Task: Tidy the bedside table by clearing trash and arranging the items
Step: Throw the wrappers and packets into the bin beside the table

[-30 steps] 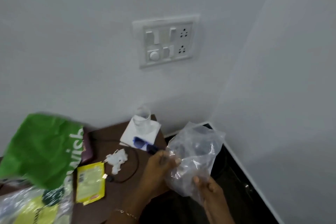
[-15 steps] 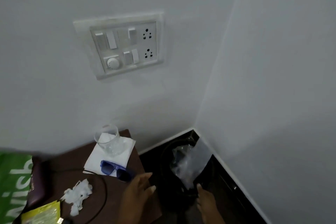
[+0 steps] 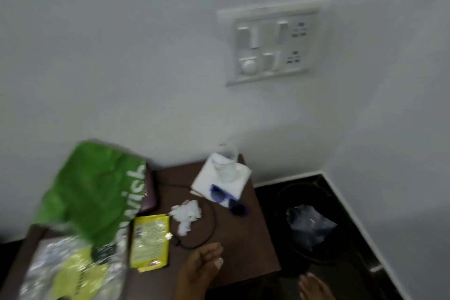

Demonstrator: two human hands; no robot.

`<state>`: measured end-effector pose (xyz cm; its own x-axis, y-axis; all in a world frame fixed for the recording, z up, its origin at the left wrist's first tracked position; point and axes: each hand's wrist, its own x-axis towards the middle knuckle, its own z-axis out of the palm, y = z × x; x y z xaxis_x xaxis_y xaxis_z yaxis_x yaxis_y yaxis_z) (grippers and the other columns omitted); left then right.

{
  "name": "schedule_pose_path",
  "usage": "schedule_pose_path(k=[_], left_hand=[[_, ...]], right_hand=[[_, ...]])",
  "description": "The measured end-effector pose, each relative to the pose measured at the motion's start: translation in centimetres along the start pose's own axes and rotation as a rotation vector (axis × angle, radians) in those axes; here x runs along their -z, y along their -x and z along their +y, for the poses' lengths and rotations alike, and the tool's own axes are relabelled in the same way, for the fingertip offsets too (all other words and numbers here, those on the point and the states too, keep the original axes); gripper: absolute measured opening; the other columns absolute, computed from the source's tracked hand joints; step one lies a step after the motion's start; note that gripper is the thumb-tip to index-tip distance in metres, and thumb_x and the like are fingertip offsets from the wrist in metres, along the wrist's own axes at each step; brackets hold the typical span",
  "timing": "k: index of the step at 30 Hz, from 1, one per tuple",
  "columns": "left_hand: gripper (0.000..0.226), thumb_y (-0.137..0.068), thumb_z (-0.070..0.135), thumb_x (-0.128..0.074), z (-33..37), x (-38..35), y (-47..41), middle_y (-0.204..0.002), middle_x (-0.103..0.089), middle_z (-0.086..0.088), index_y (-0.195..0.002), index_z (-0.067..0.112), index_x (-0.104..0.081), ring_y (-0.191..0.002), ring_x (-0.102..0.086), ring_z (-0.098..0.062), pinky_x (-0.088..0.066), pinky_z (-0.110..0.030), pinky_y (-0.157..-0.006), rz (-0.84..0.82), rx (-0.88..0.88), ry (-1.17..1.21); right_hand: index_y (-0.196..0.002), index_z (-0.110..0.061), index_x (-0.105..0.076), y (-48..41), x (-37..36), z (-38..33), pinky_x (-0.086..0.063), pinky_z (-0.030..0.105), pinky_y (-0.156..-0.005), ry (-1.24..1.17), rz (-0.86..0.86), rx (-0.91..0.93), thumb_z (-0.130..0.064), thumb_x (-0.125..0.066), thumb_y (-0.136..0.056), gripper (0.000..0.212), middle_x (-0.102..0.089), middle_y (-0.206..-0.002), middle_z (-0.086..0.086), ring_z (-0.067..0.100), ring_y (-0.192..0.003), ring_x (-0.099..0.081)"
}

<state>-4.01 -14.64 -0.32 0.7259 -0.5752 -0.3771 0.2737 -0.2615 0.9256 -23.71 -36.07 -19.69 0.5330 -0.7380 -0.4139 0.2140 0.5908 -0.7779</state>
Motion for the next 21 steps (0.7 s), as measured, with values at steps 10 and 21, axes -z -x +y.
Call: schedule_pose_path(k=[10,21], left_hand=[[0.030,-0.078,0.009,-0.070,2.5,16.3,3.5,-0.119,-0.061,-0.017,-0.105,0.011,-0.056,-0.093,-0.062,-0.021,-0.054,-0.028,-0.073,0.696,-0.034,0.397],[0.089,-0.070,0.055,-0.070,11.6,24.0,-2.3,-0.142,-0.046,-0.009,-0.142,0.019,-0.030,-0.127,-0.047,-0.026,-0.039,-0.041,-0.104,0.643,-0.131,-0.104]], right_hand=[[-0.106,-0.001,-0.051,8.7,-26.9,-3.1,-0.052,0.019,-0.050,0.280,0.076,-0.055,-0.007,-0.045,-0.094,0.015,-0.070,-0.053,-0.003,0.002,-0.046,-0.064],[-0.099,0.005,-0.059,10.4,-44.5,5.2,-0.040,0.030,-0.059,0.473,-0.207,-0.387,-0.027,-0.053,-0.092,0.033,-0.054,-0.076,0.014,0.013,-0.059,-0.043]])
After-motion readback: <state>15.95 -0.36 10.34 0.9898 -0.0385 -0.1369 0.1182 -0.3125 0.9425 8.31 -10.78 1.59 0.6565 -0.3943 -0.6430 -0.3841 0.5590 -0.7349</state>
